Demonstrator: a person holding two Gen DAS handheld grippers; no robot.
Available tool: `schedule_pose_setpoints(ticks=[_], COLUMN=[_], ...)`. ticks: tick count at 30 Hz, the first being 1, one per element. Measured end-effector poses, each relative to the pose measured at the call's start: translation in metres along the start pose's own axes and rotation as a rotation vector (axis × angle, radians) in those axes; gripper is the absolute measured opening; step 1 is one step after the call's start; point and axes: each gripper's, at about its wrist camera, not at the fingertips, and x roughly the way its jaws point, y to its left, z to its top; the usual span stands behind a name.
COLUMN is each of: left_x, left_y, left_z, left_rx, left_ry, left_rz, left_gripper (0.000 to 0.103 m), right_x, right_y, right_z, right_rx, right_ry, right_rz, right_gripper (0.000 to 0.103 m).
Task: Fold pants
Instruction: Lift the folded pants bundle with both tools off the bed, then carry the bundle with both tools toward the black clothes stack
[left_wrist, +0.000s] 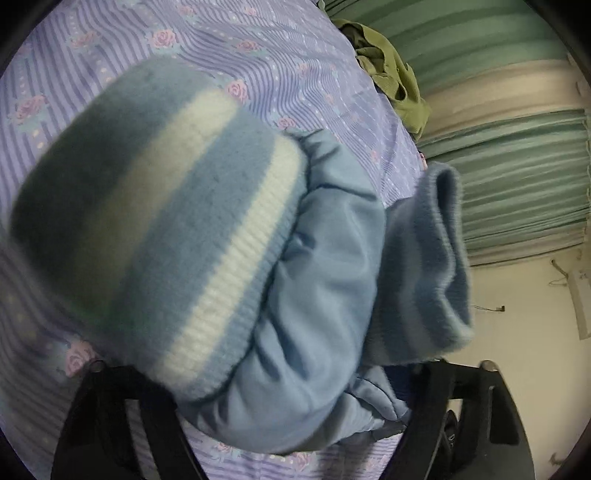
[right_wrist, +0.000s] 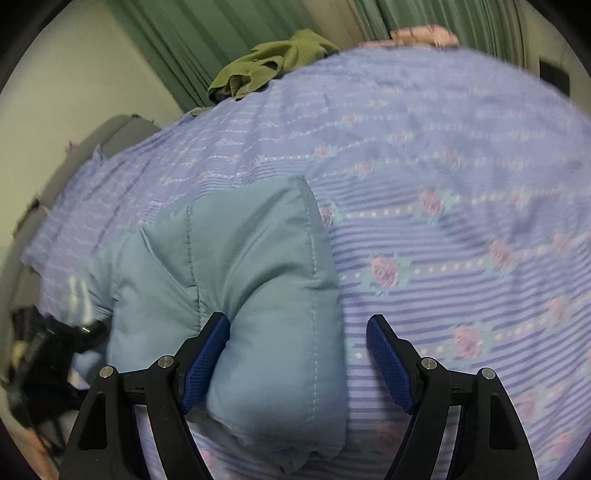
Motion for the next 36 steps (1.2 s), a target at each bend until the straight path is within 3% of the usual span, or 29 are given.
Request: schedule_pose_setpoints(ticks=[3,4,5,9,14,25,36], left_x=[-0.007,-0.008,-0.011,-0.026,-0.062,-0.19,-0.319], left_y=[-0.005,-0.009,-0.016,-0.039,-0.066,-0.119,-0.156], left_z=[-0.002,-0.002,-0.003,-0.007,-0.019,-0.068,-0.134], left_rx=[0.025,0.04,0.076,0.186,0.281,0.414,0.573], left_ry=[-0.007,-0.007,-0.012,-0.022,-0.024,-0.061,-0.09], left_rz=[0.019,0.027,0.046,0.079,0.087,0.044,-0.063], left_gripper=[0.058,0.055,0.053,0.049,0.048,0.048,0.048], right_x=[0.007,0.008,0.006,-0.008,-0.044,-0.192,-0.36], right_y=[-0.009,-0.01,-0.007,0.009,0.025,0.084,0.134], right_z=[-0.001,-0.002,-0.002,-0.002,-0.001,-0.014,-0.074], right_rx=[0.081,0.093,0.094,0.054,0.025,-0.099,-0.098], right_ry=[0.041,0.05,0.052,0.043,0.012,-0.099,-0.302], right_rz=[0.076,0.091,0.129,0.084,0.047,-0.023,-0.082], right_gripper=[0.075,0.07,0.056,0.046,0.044,0.044,0.044])
